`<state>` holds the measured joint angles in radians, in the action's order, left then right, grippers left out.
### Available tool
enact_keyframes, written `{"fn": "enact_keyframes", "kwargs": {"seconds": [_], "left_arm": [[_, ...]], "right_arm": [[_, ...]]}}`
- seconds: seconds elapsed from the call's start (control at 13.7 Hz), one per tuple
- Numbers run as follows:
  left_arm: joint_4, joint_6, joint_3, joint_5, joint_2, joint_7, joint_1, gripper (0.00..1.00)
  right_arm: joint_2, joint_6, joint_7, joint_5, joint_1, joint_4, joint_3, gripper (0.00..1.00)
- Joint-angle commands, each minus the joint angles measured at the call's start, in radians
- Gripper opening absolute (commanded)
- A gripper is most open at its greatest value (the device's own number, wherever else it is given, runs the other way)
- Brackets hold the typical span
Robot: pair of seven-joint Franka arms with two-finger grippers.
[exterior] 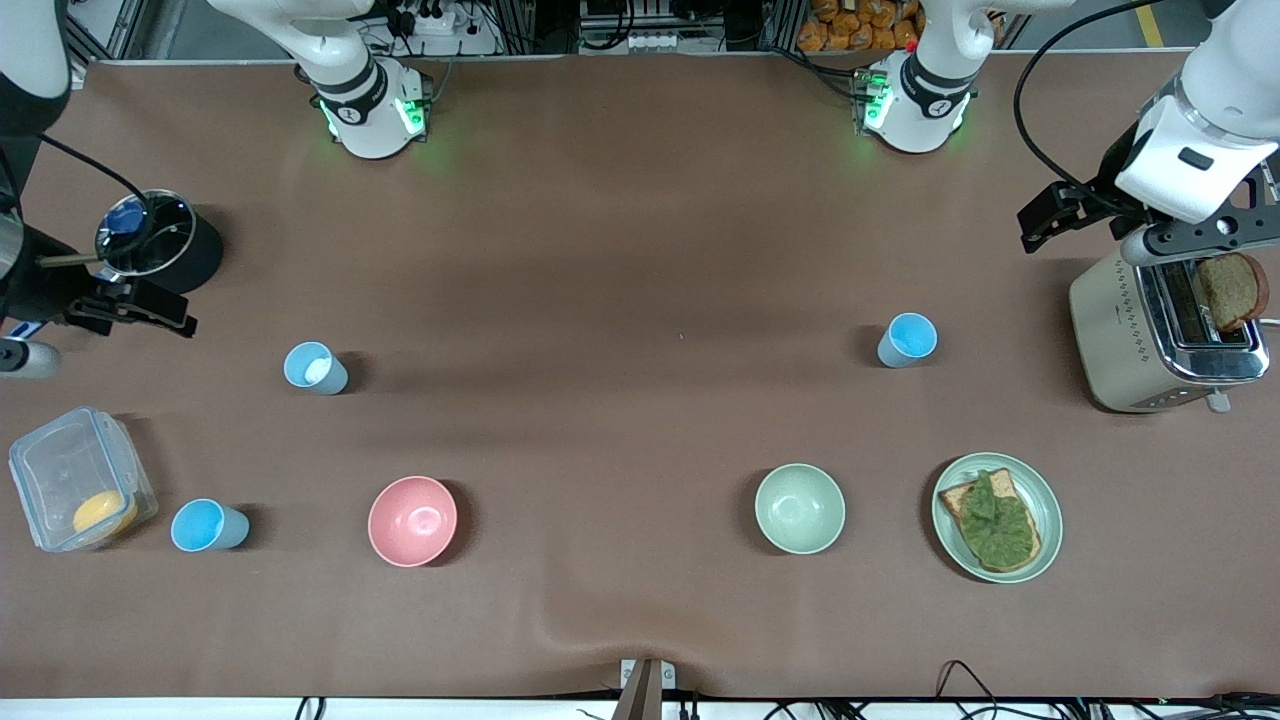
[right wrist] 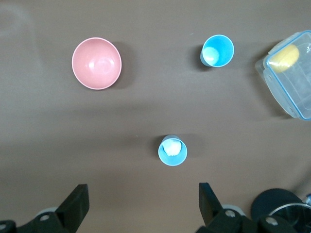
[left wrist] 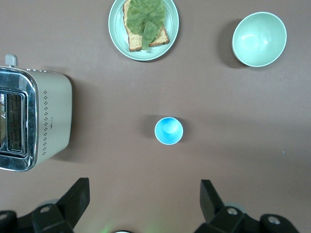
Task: Stack blue cups with both arms
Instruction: 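Move the right gripper to the blue cup holding white tissue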
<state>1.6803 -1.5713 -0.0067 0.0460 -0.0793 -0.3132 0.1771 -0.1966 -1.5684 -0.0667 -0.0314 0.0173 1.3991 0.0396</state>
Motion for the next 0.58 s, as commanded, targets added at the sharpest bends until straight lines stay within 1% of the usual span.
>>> {"fn": "enact_keyframes", "kwargs": {"seconds": [0.0, 0.15, 0.36, 0.51], "left_arm": [[-0.008, 0.014, -0.007, -0.002, -0.007, -0.014, -0.007, 1.0], [-0.008, 0.014, -0.007, -0.002, -0.007, -0.014, -0.007, 1.0], [-0.007, 0.014, -0.007, 0.0, -0.007, -0.012, -0.007, 1.0], [-0.008, 0.014, -0.007, -0.001, -0.007, -0.014, -0.005, 1.0]], "right_arm": [[0.014, -0.053, 0.002, 0.013, -0.029, 0.063, 0.0, 1.0], [0.006, -0.169, -0.001, 0.013, -0.027, 0.136, 0.0, 1.0], [0.008, -0.344, 0.004, 0.013, -0.031, 0.35, 0.0, 1.0], [0.002, -0.431, -0.005, 0.03, -0.039, 0.458, -0.001, 1.0]]}}
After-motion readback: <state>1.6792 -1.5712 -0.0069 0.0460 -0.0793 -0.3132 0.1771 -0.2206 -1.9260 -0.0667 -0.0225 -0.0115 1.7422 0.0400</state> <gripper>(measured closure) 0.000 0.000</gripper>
